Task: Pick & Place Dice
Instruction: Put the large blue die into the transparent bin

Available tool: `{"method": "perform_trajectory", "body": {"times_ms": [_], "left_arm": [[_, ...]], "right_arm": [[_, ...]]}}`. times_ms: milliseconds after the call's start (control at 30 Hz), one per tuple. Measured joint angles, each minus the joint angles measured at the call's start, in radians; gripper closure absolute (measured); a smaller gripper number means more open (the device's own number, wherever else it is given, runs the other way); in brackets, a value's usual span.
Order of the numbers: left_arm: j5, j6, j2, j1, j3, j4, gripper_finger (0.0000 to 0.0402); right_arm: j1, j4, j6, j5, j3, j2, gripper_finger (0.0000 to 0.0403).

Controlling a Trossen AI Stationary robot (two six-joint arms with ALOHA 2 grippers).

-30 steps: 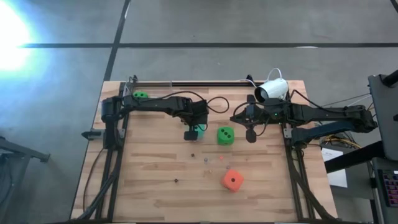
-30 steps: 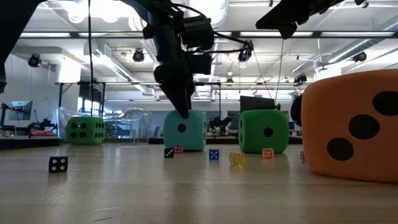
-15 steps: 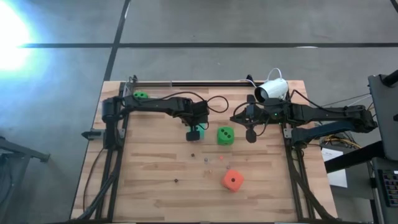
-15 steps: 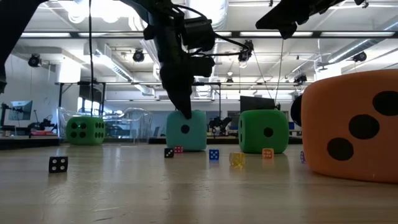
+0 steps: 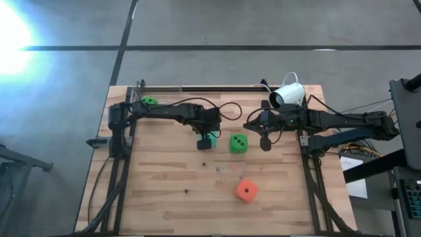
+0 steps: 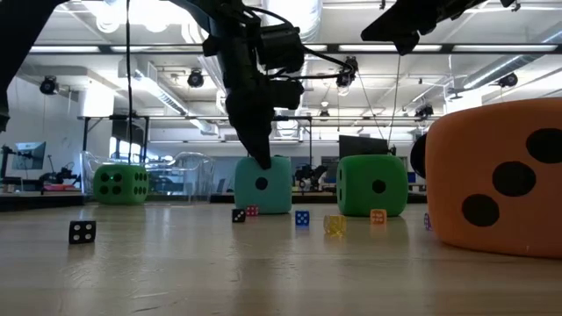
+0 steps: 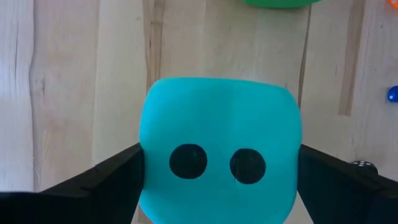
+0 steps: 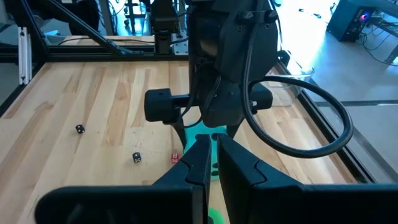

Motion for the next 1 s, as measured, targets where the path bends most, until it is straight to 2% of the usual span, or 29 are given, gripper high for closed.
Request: {"method": "perform_trajectory", "body": {"times_ms": [367, 700, 1000], "left_arm": [[-0.036, -0.004, 0.000, -0.003, -0.002, 0.015, 0.0015], [-0.053, -0.070, -0.023, -0.006, -0.003, 0.006, 0.0089], [-0.151, -0.140, -0.148, -0.006, -0.005, -0.075, 0.0093]], "right_arm": [[0.000, 0.000, 0.000, 0.000, 0.000, 0.000, 0.0376], [0.000, 0.000, 0.000, 0.000, 0.000, 0.000, 0.0376], [0.000, 0.000, 0.000, 0.000, 0.000, 0.000, 0.0376]]}}
